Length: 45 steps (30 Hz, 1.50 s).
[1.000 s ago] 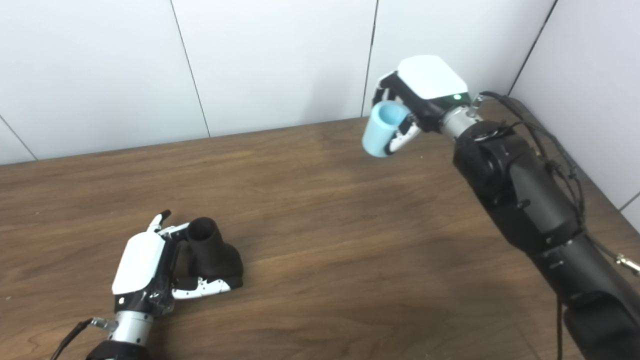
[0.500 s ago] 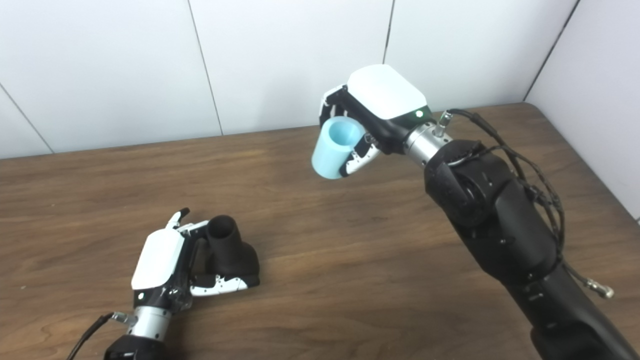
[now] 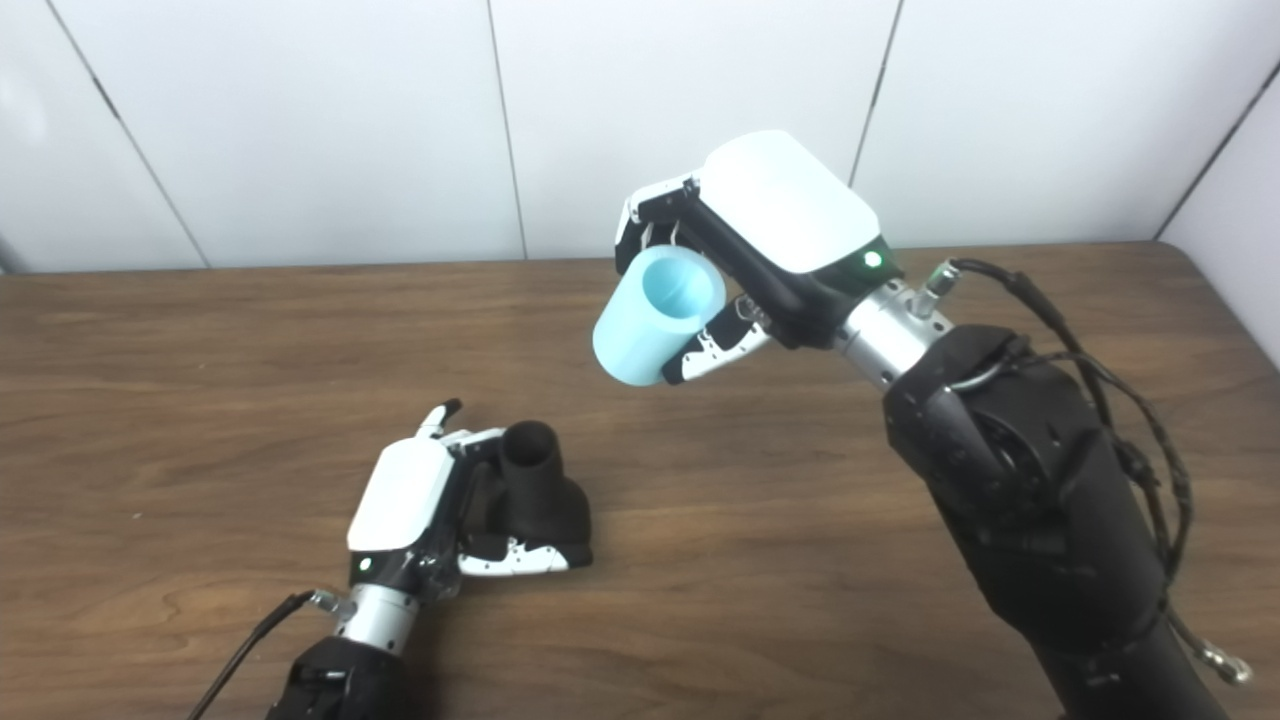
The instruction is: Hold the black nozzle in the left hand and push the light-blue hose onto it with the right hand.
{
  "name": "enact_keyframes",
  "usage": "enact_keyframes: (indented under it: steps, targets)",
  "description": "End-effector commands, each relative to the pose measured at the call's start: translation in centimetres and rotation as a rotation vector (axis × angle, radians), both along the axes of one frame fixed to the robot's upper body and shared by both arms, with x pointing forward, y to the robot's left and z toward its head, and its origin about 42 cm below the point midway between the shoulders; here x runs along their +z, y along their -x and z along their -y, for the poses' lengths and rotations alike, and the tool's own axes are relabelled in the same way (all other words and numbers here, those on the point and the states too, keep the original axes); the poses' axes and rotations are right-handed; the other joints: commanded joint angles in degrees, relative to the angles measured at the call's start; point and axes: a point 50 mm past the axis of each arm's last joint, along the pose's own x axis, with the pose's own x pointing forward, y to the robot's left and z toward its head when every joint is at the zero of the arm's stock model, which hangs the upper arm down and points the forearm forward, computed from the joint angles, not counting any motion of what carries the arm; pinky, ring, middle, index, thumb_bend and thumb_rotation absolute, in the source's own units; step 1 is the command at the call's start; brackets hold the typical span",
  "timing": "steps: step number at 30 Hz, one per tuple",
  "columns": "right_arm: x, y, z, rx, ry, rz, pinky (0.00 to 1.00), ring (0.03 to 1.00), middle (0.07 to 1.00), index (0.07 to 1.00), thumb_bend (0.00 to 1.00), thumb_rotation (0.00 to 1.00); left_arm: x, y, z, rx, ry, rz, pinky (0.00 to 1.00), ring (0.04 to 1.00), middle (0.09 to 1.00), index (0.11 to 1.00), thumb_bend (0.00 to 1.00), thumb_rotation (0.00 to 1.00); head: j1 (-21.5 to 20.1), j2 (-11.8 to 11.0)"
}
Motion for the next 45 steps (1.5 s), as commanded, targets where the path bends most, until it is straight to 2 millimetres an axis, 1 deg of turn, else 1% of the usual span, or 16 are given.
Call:
enact_keyframes:
  steps: [1,5,6,12,16,20,23,31,32,37,41,43,45]
  targets:
    - [1.8,0.5,0.0,0.015,-0.017,0.077,0.42,0.444,0.452,0.508,0.53,0.00,-1.2,0.8,0.5,-0.007,-0.037,-0.054,0.97,0.633,0.482,0.486,0.53,0.00,0.17,0.10]
    - [1.4,0.7,-0.2,0.027,-0.017,0.061,0.42,0.427,0.454,0.508,0.53,0.00,-1.2,0.9,0.9,-0.011,-0.038,-0.050,0.98,0.631,0.479,0.488,0.53,0.00,1.68,0.36]
    - [1.2,0.7,-0.2,0.030,-0.016,0.055,0.46,0.434,0.455,0.507,0.53,0.00,-1.2,0.9,1.0,-0.011,-0.039,-0.050,0.98,0.631,0.479,0.488,0.53,0.00,2.12,0.45]
    - [0.4,0.7,-0.7,0.067,-0.041,0.001,0.36,0.442,0.452,0.508,0.53,0.00,-1.1,0.9,1.5,-0.010,-0.032,-0.047,0.98,0.630,0.487,0.483,0.53,0.00,2.98,0.94]
    - [-0.3,0.8,-1.1,0.089,-0.045,-0.018,0.35,0.438,0.448,0.509,0.53,0.00,-1.1,0.9,1.6,-0.010,-0.030,-0.047,0.99,0.629,0.487,0.483,0.53,0.00,3.07,1.16]
    - [-0.8,0.6,-1.5,0.088,-0.037,-0.026,0.30,0.402,0.443,0.507,0.53,0.00,-1.0,1.0,1.5,-0.005,-0.030,-0.046,0.99,0.630,0.487,0.483,0.53,0.00,2.99,1.38]
    - [-1.2,0.4,-1.5,0.098,-0.029,-0.031,0.29,0.393,0.444,0.507,0.53,0.00,-0.9,1.0,1.4,-0.003,-0.029,-0.047,0.99,0.629,0.488,0.482,0.53,0.00,2.99,1.38]
    - [-1.7,0.3,-1.5,0.108,-0.034,-0.076,0.32,0.413,0.440,0.509,0.53,0.00,-0.9,0.9,1.4,-0.002,-0.025,-0.048,0.98,0.627,0.484,0.485,0.53,0.00,2.99,1.38]
    - [-1.7,0.3,-1.5,0.110,-0.034,-0.081,0.32,0.420,0.440,0.509,0.53,0.00,-0.9,0.9,1.4,-0.002,-0.027,-0.048,0.98,0.627,0.485,0.484,0.53,0.00,2.69,1.76]
    - [-2.1,0.2,-1.7,0.124,-0.050,-0.101,0.34,0.426,0.439,0.509,0.53,0.00,-0.8,0.8,1.5,-0.002,-0.029,-0.044,0.97,0.628,0.488,0.482,0.53,0.00,2.83,1.78]
    - [-2.4,0.3,-2.0,0.127,-0.054,-0.111,0.32,0.408,0.437,0.508,0.53,0.00,-0.7,0.7,1.3,-0.003,-0.032,-0.046,0.98,0.630,0.488,0.482,0.53,0.00,2.80,1.78]
    - [-2.6,0.3,-2.1,0.130,-0.060,-0.113,0.27,0.378,0.423,0.509,0.53,0.00,-0.7,0.6,1.3,-0.003,-0.030,-0.043,0.98,0.626,0.487,0.483,0.53,0.00,2.78,1.70]
    - [-2.7,0.4,-2.3,0.132,-0.064,-0.112,0.25,0.369,0.414,0.509,0.53,0.00,-0.7,0.6,1.2,-0.003,-0.029,-0.042,0.97,0.626,0.485,0.484,0.53,0.00,2.78,1.72]
